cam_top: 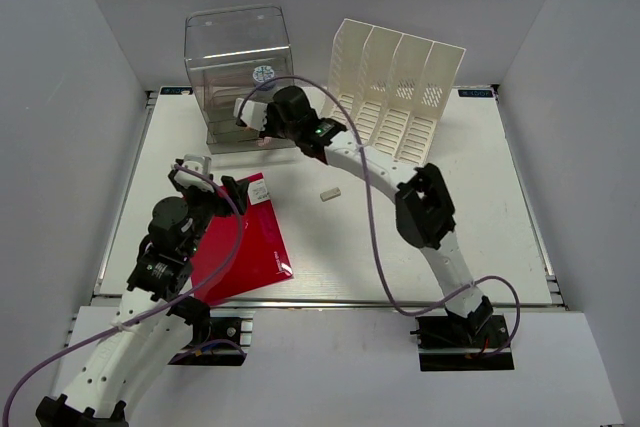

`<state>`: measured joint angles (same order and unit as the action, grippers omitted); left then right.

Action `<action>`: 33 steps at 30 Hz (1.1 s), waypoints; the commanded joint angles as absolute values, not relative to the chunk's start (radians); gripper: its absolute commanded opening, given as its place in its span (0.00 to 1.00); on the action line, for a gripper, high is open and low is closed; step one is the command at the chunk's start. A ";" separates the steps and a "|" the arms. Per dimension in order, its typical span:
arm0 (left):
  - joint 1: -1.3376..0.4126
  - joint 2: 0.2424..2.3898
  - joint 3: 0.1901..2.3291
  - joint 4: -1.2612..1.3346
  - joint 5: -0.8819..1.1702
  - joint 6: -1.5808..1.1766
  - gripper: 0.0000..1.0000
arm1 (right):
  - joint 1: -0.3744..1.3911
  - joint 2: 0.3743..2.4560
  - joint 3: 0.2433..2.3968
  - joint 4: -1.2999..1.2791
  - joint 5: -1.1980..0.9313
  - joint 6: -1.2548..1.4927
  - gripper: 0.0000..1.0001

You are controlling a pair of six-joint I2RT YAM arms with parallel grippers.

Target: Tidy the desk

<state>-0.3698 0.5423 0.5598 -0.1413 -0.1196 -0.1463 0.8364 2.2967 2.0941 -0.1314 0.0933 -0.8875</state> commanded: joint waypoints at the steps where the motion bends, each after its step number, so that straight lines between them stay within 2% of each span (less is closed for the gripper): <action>1: -0.374 0.549 0.549 -0.121 -0.092 -0.140 0.95 | 0.812 2.058 2.022 -0.257 0.051 -0.669 0.05; 2: -0.374 0.551 0.548 -0.118 -0.083 -0.138 0.95 | 0.799 1.967 1.972 -0.302 0.045 -0.651 0.00; 5: -0.374 0.551 0.542 -0.110 -0.022 -0.118 0.96 | 0.741 1.783 1.791 -0.394 0.011 -0.571 0.00; 6: -0.374 0.552 0.540 -0.107 -0.009 -0.111 0.97 | 0.711 1.732 1.672 -0.400 0.011 -0.543 0.00; 8: -0.374 0.560 0.538 -0.104 0.036 -0.104 0.98 | 0.661 1.579 1.536 -0.425 -0.024 -0.560 0.25; 10: -0.374 0.569 0.540 -0.109 0.044 -0.098 0.98 | 0.594 1.491 1.355 -0.437 -0.017 -0.587 0.43; 13: -0.374 0.581 0.541 -0.112 0.048 -0.095 0.98 | 0.526 1.362 1.212 -0.500 -0.026 -0.598 0.52; 18: -0.374 0.597 0.542 -0.117 0.041 -0.094 0.98 | 0.411 1.284 1.135 -0.629 -0.110 -0.493 0.56; 20: -0.374 0.604 0.543 -0.118 0.041 -0.092 0.98 | 0.359 1.287 1.105 -0.673 -0.150 -0.436 0.73; 21: -0.374 0.609 0.542 -0.118 0.041 -0.091 0.98 | 0.350 1.295 1.098 -0.725 -0.161 -0.420 0.85; 24: -0.374 0.612 0.543 -0.118 0.037 -0.089 0.98 | 0.299 1.310 1.054 -0.772 -0.218 -0.335 0.87; 27: -0.374 0.617 0.541 -0.118 0.037 -0.091 0.98 | 0.255 1.266 0.980 -0.747 -0.242 -0.247 0.84; 33: -0.374 0.604 0.540 -0.113 0.041 -0.089 0.98 | 0.149 1.282 0.896 -0.719 -0.163 -0.189 0.65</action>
<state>-0.3698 0.6167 0.5468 -0.1268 0.0307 -0.0982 0.1997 1.2720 0.9054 -0.7177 -0.1799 -0.2619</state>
